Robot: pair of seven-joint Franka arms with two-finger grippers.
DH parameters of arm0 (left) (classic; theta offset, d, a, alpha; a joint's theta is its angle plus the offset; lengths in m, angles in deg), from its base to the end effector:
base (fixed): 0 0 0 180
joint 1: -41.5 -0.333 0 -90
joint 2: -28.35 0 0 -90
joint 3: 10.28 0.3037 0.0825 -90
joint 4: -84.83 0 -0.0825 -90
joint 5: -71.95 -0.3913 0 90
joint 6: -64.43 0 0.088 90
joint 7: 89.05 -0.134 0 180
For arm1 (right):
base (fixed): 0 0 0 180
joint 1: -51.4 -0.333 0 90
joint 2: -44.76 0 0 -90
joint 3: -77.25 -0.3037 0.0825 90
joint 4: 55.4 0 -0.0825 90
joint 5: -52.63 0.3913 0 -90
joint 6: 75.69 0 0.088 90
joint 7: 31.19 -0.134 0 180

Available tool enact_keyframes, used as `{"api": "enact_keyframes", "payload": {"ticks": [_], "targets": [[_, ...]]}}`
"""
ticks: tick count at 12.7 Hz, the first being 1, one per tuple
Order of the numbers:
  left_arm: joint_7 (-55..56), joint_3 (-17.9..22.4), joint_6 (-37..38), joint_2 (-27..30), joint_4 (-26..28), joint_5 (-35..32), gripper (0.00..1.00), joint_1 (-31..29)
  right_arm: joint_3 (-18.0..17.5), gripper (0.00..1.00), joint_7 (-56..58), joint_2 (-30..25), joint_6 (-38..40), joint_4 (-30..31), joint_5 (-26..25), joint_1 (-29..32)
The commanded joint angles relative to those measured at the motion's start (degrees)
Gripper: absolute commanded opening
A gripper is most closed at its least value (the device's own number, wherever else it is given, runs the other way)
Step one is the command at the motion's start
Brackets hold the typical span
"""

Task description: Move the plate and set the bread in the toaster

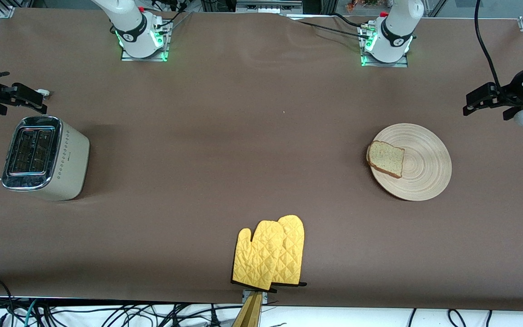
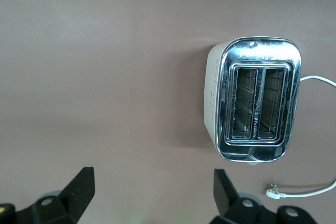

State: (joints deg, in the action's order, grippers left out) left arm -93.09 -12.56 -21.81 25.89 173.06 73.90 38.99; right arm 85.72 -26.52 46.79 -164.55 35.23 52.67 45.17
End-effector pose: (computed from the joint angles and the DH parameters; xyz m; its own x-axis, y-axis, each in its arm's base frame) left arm 0.5651 -0.0021 0.5703 0.9948 -0.0687 -0.0748 -0.0658 -0.9970 0.0411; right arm 0.5664 -0.0208 0.5585 0.9969 0.0422 -0.0660 0.0423 -0.9991 -0.0009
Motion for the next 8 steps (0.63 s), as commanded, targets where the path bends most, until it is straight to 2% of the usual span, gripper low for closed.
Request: {"api": "enact_keyframes", "payload": {"ticks": [1,3,8], "targets": [[0.79,-0.88,-0.51,0.35,0.53,-2.12,1.00,0.31,0.14,1.00,0.43,0.52,1.05,-1.42,-0.83,0.17],[0.96,-1.24,-0.95,0.27,0.54,-4.57,1.00,0.32,0.14,1.00,0.51,0.52,1.05,-1.34,-0.74,0.25],[1.14,-1.24,-0.69,0.27,-0.25,-3.80,1.00,-0.30,-0.03,1.00,0.69,0.52,1.14,-1.34,-0.74,0.17]]}}
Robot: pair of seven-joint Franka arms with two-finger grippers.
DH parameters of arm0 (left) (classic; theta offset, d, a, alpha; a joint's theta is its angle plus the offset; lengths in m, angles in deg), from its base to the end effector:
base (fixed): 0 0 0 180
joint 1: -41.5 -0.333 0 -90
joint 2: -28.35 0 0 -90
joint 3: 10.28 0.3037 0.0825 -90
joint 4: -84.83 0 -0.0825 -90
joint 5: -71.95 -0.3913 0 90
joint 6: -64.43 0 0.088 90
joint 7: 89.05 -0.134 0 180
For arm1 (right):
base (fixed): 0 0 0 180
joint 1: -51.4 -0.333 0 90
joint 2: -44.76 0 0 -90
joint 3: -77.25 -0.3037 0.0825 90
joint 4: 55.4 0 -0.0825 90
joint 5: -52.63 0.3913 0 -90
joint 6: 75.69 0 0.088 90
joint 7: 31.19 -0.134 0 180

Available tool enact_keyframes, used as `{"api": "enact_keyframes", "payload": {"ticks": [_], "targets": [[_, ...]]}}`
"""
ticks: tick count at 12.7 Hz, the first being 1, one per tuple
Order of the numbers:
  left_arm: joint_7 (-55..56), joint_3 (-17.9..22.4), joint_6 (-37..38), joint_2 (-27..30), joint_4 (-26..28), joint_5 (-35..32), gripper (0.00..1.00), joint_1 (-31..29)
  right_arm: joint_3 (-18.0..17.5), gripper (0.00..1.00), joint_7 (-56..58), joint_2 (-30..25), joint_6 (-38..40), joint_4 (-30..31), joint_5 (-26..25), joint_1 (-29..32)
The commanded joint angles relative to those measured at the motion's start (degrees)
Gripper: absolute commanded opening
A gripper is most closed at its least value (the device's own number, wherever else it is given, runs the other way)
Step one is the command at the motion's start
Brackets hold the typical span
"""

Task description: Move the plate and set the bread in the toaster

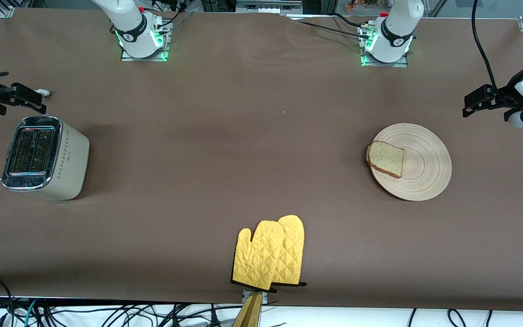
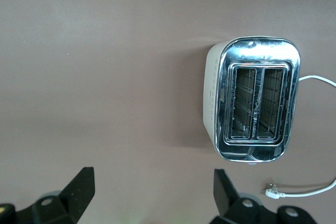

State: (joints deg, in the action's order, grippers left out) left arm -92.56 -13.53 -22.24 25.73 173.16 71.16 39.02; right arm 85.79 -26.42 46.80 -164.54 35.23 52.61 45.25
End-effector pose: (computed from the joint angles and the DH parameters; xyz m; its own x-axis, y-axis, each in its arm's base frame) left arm 0.5666 -0.0051 0.5685 0.9944 -0.0739 -0.0751 -0.0746 -0.9972 -0.0066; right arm 0.5663 -0.0224 0.5584 0.9969 0.0414 -0.0665 0.0415 -0.9991 0.0001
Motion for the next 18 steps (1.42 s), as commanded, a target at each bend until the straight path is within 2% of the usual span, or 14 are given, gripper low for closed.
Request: {"api": "enact_keyframes", "payload": {"ticks": [1,18], "targets": [[0.52,-0.27,-0.25,0.33,-0.53,-1.06,1.00,-0.42,-0.19,1.00,0.68,0.50,1.22,-1.34,-0.69,0.00],[0.35,-0.53,-0.69,-1.42,-1.49,-1.85,1.00,0.20,-0.37,1.00,0.50,-0.02,3.68,-1.43,-0.69,-0.17]]}}
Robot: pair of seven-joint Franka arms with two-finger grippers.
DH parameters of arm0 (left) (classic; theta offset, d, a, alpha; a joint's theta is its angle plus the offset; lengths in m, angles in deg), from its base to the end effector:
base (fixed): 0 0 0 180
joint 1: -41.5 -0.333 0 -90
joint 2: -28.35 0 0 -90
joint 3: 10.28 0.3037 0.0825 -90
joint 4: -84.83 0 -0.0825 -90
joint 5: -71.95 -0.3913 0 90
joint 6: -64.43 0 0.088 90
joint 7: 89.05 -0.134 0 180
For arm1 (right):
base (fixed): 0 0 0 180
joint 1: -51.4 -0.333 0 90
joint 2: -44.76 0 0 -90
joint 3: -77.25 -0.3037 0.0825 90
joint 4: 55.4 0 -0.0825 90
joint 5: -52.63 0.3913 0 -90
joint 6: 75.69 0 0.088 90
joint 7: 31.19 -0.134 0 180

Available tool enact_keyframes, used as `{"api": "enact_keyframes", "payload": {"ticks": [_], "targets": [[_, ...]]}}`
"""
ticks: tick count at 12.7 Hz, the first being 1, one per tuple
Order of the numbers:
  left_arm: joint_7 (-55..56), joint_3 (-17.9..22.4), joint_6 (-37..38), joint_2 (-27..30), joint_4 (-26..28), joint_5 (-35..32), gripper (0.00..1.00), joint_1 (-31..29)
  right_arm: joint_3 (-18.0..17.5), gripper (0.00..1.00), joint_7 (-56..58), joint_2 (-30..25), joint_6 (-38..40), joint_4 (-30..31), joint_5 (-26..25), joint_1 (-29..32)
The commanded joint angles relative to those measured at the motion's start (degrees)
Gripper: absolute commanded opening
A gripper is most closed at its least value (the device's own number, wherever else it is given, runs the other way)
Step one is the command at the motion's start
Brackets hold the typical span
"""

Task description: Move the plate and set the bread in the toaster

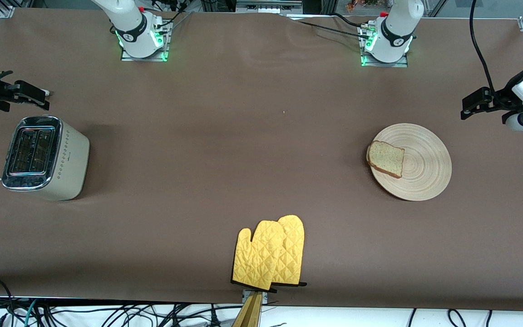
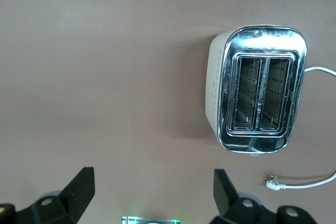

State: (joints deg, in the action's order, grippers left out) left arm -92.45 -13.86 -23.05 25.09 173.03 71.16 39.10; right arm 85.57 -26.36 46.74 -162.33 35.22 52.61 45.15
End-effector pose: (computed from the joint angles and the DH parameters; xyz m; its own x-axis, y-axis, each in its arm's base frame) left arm 0.5713 -0.0090 0.5643 0.9944 -0.0793 -0.0698 -0.0800 -0.9968 -0.0061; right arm 0.5608 -0.0192 0.5561 0.9935 0.0479 -0.1036 0.0478 -0.9989 -0.0034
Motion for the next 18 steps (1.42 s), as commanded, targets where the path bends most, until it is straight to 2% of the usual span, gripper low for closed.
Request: {"api": "enact_keyframes", "payload": {"ticks": [1,3,10,13,18], "targets": [[0.24,-0.20,0.12,-0.79,-1.36,-1.85,1.00,0.11,-0.14,1.00,0.45,-0.14,2.08,-1.41,-0.77,-0.08],[0.24,-0.20,0.12,-0.79,-1.36,-1.85,1.00,0.02,-0.14,1.00,0.10,-0.40,4.37,-2.11,-0.60,-0.08],[0.24,-0.20,0.03,-0.79,-1.36,-1.85,1.00,0.02,0.38,1.00,0.54,1.97,3.23,-2.82,-0.77,0.45],[0.24,-0.20,0.03,-0.79,-1.36,-1.85,1.00,0.02,0.30,1.00,0.28,2.06,2.09,-2.82,-2.62,0.19],[0.24,-0.20,0.03,-0.79,-1.36,-1.93,1.00,-0.15,0.82,1.00,-0.43,2.24,2.52,-1.77,-1.39,0.71]]}}
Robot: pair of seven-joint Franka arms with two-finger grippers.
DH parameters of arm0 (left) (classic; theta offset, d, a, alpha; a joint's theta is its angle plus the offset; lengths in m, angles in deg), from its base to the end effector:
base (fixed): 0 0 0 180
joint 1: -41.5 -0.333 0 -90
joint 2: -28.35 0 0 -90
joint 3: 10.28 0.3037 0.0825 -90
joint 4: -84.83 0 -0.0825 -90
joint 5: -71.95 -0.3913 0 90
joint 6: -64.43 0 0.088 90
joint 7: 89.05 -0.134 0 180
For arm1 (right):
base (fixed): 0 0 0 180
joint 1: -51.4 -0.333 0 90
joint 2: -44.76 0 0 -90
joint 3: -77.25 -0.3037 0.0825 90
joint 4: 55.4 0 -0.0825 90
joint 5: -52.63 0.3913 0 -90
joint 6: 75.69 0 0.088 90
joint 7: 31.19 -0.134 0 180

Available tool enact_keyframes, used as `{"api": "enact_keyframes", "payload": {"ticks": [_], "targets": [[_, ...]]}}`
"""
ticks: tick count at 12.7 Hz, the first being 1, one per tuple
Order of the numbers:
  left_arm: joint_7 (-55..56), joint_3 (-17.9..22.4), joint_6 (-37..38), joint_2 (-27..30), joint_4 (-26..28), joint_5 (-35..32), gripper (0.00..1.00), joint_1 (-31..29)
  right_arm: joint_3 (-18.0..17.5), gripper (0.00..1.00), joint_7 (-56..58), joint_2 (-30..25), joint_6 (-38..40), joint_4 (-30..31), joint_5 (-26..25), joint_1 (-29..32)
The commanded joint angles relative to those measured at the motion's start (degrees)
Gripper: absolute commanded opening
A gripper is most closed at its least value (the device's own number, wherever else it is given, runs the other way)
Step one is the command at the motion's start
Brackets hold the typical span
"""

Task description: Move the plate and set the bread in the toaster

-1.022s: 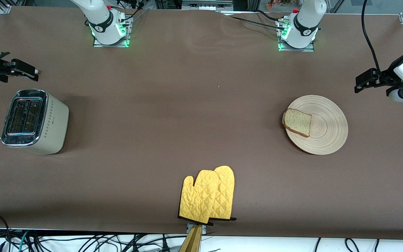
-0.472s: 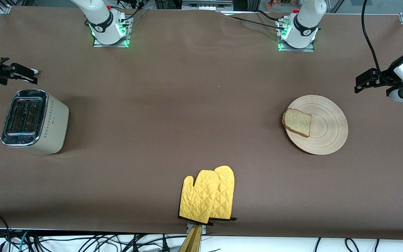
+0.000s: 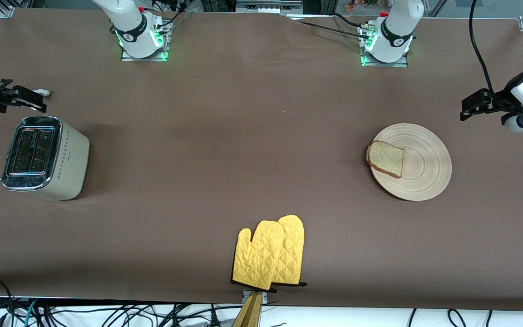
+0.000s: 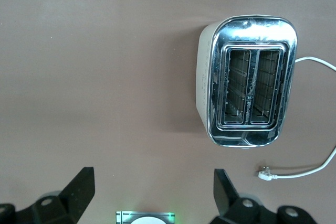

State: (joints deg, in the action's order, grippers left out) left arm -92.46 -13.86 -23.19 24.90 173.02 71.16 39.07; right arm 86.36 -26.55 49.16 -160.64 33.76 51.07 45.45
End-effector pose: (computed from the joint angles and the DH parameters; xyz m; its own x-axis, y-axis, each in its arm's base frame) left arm 0.5724 -0.0087 0.5627 0.9944 -0.0790 -0.0705 -0.0796 -0.9968 -0.0058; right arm 0.5671 -0.0323 0.5425 0.9882 0.0227 -0.1514 0.0271 -0.9993 0.0272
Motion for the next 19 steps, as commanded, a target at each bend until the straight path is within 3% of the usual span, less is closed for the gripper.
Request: {"api": "enact_keyframes", "payload": {"ticks": [1,7,10,14,19], "targets": [[0.15,-0.20,0.17,-0.60,-1.36,-1.93,1.00,-0.38,0.03,1.00,-0.07,-0.28,1.09,-0.31,0.06,0.41],[0.15,-0.02,0.17,-1.30,-1.36,-1.93,1.00,-0.56,-0.14,1.00,0.19,-0.28,1.09,-0.75,-0.91,-0.12],[0.15,0.15,0.17,-1.39,-1.36,-2.02,1.00,-0.56,0.21,1.00,0.64,-0.80,5.56,-0.66,-1.09,-0.03],[-0.02,0.68,-0.45,-2.09,-1.27,-2.02,1.00,-1.18,-0.05,1.00,0.46,-0.10,1.19,-0.92,-0.64,-0.64],[0.15,0.33,-6.13,-0.16,4.78,-1.58,1.00,-1.09,0.30,1.00,0.64,-0.10,-0.05,-1.45,-0.82,0.06]]}}
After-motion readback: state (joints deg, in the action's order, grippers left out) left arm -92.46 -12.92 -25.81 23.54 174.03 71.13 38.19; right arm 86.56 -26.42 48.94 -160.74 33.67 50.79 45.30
